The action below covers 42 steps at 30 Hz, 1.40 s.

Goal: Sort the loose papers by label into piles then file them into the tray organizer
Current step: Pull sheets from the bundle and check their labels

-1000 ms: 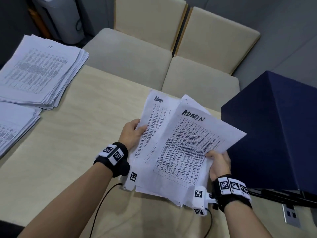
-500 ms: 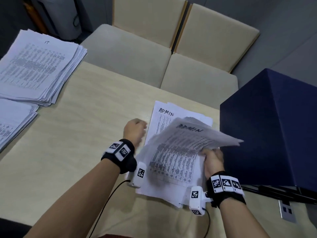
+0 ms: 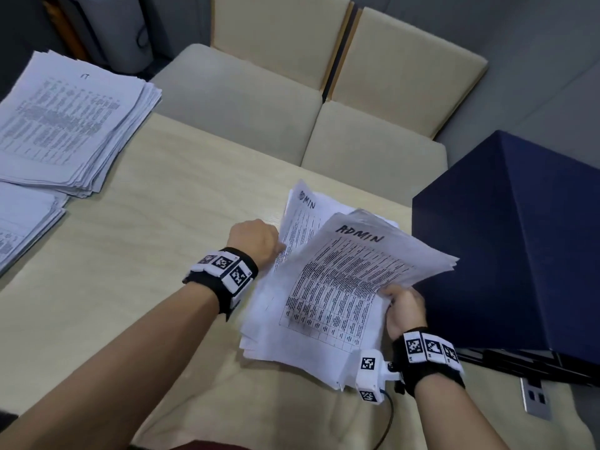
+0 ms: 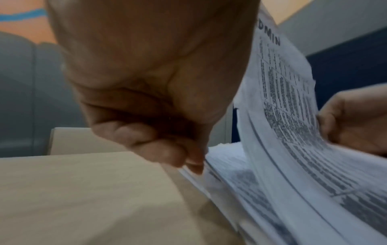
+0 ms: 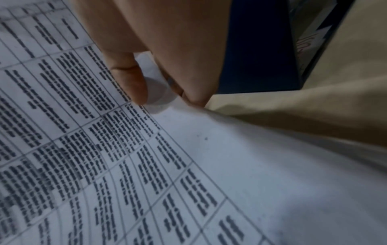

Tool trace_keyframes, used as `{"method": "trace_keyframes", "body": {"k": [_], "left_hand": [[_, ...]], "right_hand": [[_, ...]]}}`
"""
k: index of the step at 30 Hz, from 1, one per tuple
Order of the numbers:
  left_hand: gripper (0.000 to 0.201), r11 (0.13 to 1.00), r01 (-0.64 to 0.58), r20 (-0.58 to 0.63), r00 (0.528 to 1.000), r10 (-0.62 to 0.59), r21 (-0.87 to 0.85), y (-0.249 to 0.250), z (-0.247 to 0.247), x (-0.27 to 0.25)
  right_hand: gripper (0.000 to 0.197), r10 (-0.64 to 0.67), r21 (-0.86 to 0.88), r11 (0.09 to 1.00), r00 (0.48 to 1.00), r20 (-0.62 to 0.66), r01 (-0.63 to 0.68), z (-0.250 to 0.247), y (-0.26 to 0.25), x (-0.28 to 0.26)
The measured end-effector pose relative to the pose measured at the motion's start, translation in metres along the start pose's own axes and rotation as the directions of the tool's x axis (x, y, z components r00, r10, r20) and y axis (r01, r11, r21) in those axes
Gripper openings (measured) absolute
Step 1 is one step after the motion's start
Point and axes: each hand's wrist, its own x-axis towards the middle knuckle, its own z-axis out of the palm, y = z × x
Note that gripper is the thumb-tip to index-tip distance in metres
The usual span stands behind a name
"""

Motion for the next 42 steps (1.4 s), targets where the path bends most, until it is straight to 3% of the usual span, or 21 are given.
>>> {"method": "trace_keyframes", "body": {"k": [3,4,5,8,11,14,16,20,21,23,26,28,30,32,34,36,37,39,40,42], "left_hand": [[0.026,0.991,-0.058,-0.029,0.998,0.055,-0.122,-0.007,-0.008,-0.003],[0.020,0.968,-0.097,-0.056,0.995,0.087,-0.230,-0.010,-0.007,-0.003],[0.026,0.927,-0.147,-0.083,0.989,0.126,-0.346,-0.013,-0.004,-0.002],[0.039,0.703,-0.263,-0.193,0.965,0.180,-0.660,-0.014,0.006,-0.006],[0.041,0.520,-0.229,-0.211,0.973,0.094,-0.823,-0.009,0.016,-0.011],[0.043,0.365,-0.133,-0.150,0.988,-0.019,-0.922,-0.007,0.023,-0.009],[0.048,0.334,-0.045,-0.081,0.992,-0.093,-0.941,-0.008,0.028,-0.006],[0.037,0.436,0.015,-0.053,0.988,-0.145,-0.900,-0.015,0.044,0.001],[0.031,0.428,0.020,-0.050,0.987,-0.151,-0.904,-0.016,0.048,0.003],[0.029,0.334,0.033,-0.030,0.983,-0.183,-0.942,-0.013,0.051,0.004],[0.032,0.187,0.011,-0.030,0.976,-0.215,-0.982,-0.001,0.045,0.000],[0.035,0.111,0.000,-0.021,0.983,-0.184,-0.994,0.007,0.040,-0.003],[0.039,0.026,0.022,0.018,0.990,-0.143,-0.999,0.014,0.032,-0.007],[0.046,-0.046,0.059,0.064,0.991,-0.117,-0.997,0.020,0.029,-0.007],[0.069,0.000,0.111,0.111,0.990,-0.092,-0.994,0.020,0.030,-0.001],[0.082,0.058,0.135,0.128,0.985,-0.118,-0.989,0.021,0.031,0.003],[0.074,0.126,0.119,0.094,0.978,-0.186,-0.985,0.020,0.033,0.005],[0.050,0.420,0.150,-0.009,0.936,-0.353,-0.895,0.017,0.039,0.010],[0.041,0.536,0.208,-0.015,0.924,-0.382,-0.818,0.016,0.041,0.011],[0.029,0.659,0.279,0.054,0.939,-0.340,-0.698,0.015,0.044,0.011]], "right_hand": [[0.017,-0.025,0.028,0.999,0.999,0.032,0.024,0.004,-0.002,-0.002],[0.019,-0.024,0.033,0.999,0.999,0.039,0.022,0.005,-0.003,-0.002],[0.019,-0.024,0.049,0.999,0.998,0.060,0.021,0.006,-0.003,-0.002],[0.019,-0.019,0.116,0.993,0.994,0.111,0.006,0.007,-0.004,-0.001],[0.018,-0.010,0.128,0.992,0.993,0.115,-0.005,0.006,-0.001,0.002],[0.016,0.015,0.117,0.993,0.999,0.037,-0.019,0.003,0.001,0.005],[0.019,0.001,0.112,0.994,0.999,-0.045,0.004,-0.002,0.005,0.008],[0.028,-0.125,0.048,0.990,0.985,-0.121,0.132,-0.010,0.007,0.013],[0.031,-0.130,0.067,0.988,0.986,-0.108,0.137,-0.011,0.007,0.014],[0.032,-0.091,0.141,0.985,0.995,-0.044,0.096,-0.011,0.006,0.013],[0.021,-0.030,0.119,0.993,0.997,0.071,0.022,-0.008,0.007,0.011],[0.035,-0.005,0.182,0.982,0.957,0.289,-0.050,-0.004,0.008,0.014],[0.050,0.003,0.222,0.967,0.876,0.482,-0.125,0.001,0.002,0.009],[0.039,-0.043,0.223,0.972,0.872,0.488,-0.077,0.003,0.000,0.007],[0.034,-0.096,0.191,0.981,0.935,0.341,0.031,0.003,-0.001,0.007],[0.032,-0.110,0.177,0.982,0.956,0.272,0.063,-0.001,0.001,0.011],[0.031,-0.095,0.153,0.986,0.970,0.222,0.062,-0.004,0.005,0.015],[0.020,-0.064,0.130,0.991,0.986,0.156,0.044,-0.008,0.007,0.015],[0.018,-0.063,0.145,0.989,0.988,0.138,0.043,-0.009,0.007,0.013],[0.021,-0.048,0.183,0.983,0.994,0.094,0.030,-0.012,0.011,0.012]]}}
